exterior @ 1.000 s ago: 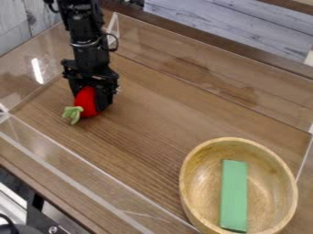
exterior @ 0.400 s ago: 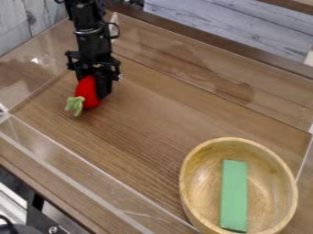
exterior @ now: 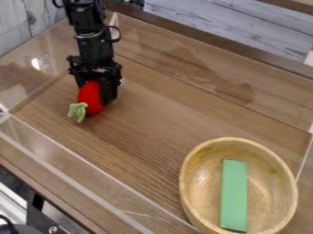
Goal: Move the red object to the right side of the table
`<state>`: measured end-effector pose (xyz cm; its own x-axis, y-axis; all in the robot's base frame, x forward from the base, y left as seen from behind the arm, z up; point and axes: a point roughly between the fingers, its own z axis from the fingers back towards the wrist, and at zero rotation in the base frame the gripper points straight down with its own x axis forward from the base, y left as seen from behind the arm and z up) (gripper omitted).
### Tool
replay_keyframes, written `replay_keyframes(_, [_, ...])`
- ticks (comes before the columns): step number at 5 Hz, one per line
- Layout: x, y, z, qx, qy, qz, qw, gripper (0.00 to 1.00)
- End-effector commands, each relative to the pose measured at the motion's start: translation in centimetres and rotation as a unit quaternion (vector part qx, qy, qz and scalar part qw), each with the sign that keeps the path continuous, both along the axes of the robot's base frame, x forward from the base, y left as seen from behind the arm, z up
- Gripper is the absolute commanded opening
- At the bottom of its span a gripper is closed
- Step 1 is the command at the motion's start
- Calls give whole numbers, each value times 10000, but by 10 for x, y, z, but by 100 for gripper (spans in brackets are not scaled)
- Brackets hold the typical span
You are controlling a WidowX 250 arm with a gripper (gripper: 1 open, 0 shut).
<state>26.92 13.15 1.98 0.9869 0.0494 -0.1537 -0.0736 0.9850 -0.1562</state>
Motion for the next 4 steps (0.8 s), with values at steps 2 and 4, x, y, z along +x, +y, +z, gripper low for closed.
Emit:
replay_keyframes(2, [1,5,36,-40,-129,-75,9999,0])
replay_keyframes(4, [14,-53,71,-225,-454,-626,9967,0])
